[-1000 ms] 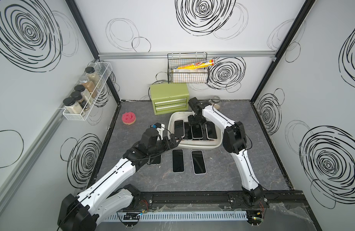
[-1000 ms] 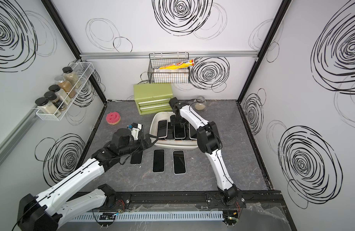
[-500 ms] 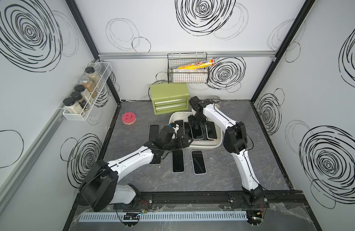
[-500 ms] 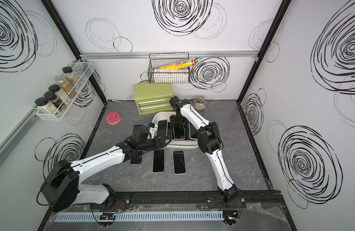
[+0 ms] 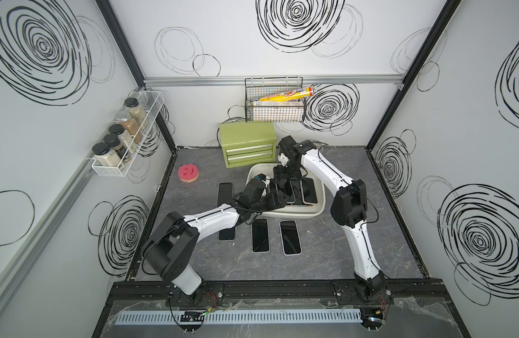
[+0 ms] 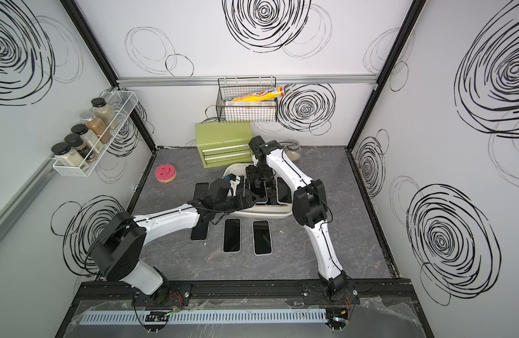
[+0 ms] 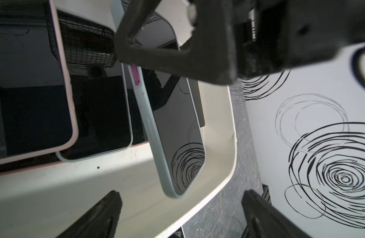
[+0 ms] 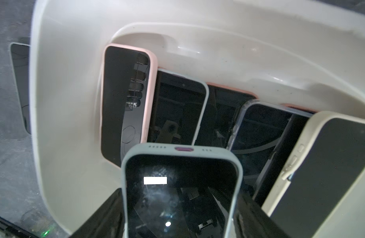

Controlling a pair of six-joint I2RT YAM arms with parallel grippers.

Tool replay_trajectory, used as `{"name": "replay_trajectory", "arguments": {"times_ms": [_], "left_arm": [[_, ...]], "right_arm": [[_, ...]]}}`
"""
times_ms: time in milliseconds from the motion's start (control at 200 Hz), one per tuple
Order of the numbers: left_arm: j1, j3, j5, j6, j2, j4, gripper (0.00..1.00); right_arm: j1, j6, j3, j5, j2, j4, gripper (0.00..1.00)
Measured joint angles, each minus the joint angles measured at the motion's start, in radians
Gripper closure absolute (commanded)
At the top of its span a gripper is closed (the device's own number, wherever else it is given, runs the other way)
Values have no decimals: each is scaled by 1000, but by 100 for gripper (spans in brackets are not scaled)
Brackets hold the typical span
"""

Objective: Take the phone out of the storage box
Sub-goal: Pick up the phone from the storage box.

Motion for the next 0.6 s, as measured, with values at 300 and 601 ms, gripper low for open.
{"name": "replay_trajectory", "arguments": {"times_ms": [300,601], "left_arm": [[1,53,-37,0,58,19,9],[1,92,-64,1,98,35,45]], "right_arm": [[0,-3,-35,-72,-44,-5,55],[0,-5,-47,-119,-52,-6,57]]}}
